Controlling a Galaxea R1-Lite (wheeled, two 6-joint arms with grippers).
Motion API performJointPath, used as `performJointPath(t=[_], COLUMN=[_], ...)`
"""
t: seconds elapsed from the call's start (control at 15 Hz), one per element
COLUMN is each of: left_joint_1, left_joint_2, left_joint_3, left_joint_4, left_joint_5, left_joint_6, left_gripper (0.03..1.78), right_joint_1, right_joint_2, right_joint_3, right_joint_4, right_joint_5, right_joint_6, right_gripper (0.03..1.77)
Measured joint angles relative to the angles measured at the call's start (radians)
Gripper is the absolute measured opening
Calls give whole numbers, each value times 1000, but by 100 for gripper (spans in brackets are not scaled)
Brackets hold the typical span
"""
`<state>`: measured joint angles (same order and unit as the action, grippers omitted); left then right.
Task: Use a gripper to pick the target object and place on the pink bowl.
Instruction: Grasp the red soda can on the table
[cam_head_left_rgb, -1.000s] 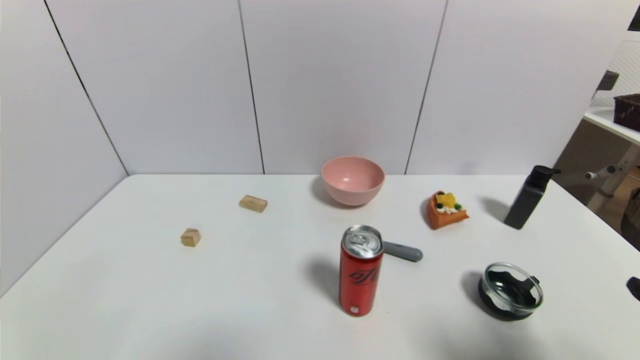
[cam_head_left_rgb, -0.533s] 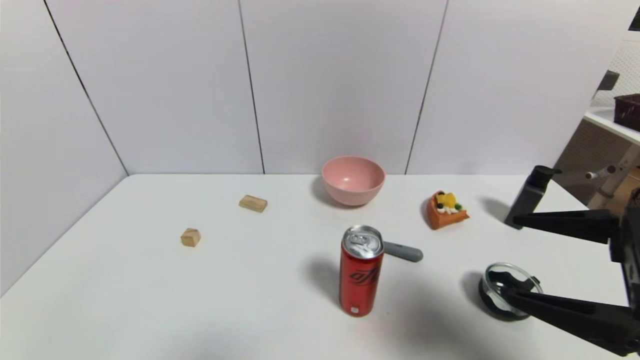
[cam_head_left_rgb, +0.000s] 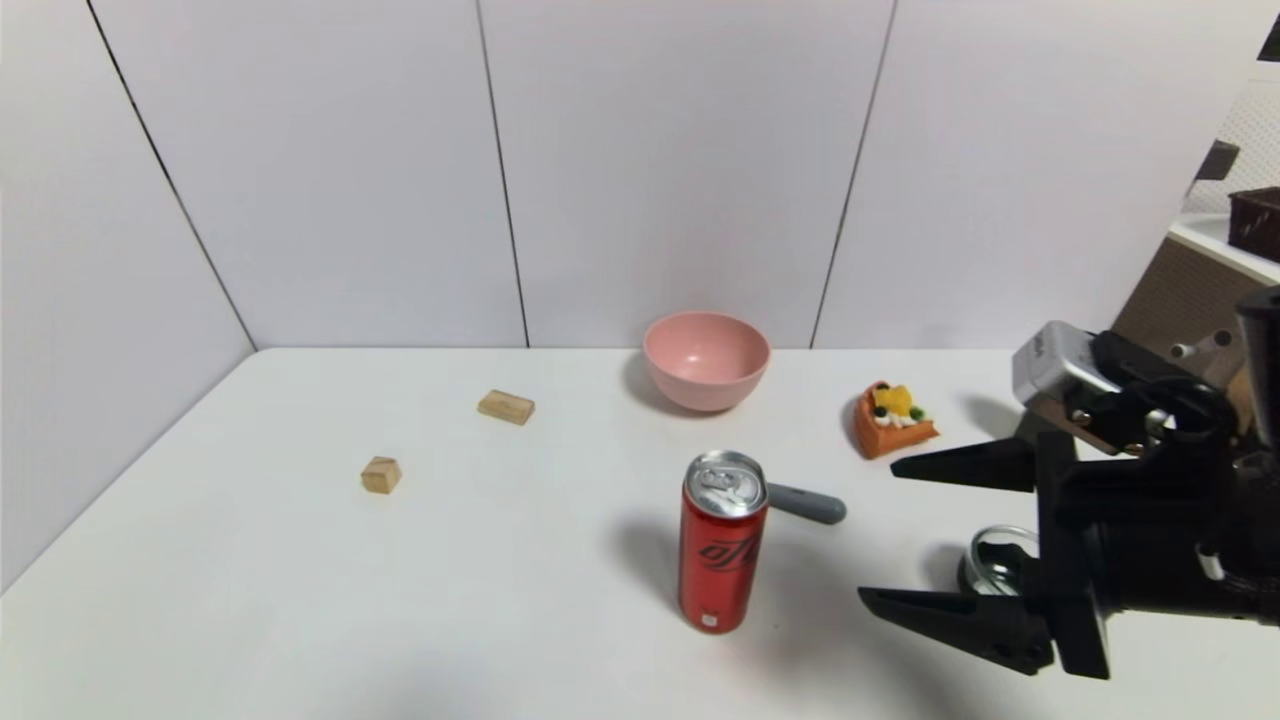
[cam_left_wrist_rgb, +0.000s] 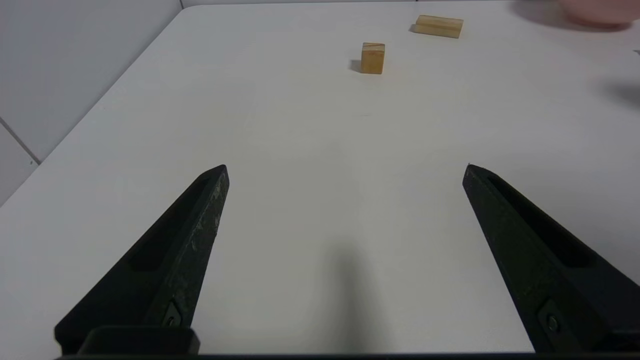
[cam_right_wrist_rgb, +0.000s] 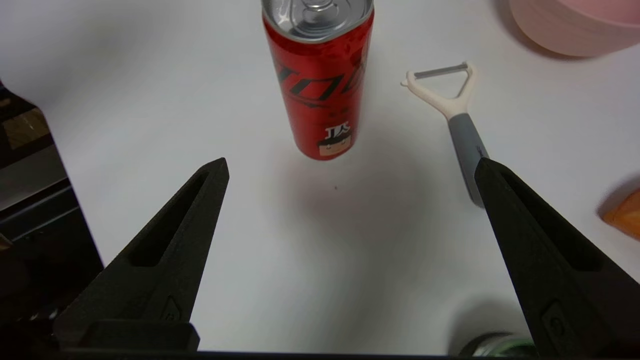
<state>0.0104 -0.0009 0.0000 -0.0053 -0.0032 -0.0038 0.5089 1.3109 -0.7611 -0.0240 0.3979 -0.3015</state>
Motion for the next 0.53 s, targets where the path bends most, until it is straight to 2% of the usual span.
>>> performJointPath(t=[0.53], left_joint_1=[0], left_joint_2=[0], left_joint_3=[0], left_joint_4=[0], left_joint_5=[0], left_joint_6=[0], left_gripper=[169], right_joint_1=[103], right_joint_2=[156], right_joint_3=[-16], right_joint_4=[-60], right_joint_5=[0], right_joint_6=[3], right_gripper=[170])
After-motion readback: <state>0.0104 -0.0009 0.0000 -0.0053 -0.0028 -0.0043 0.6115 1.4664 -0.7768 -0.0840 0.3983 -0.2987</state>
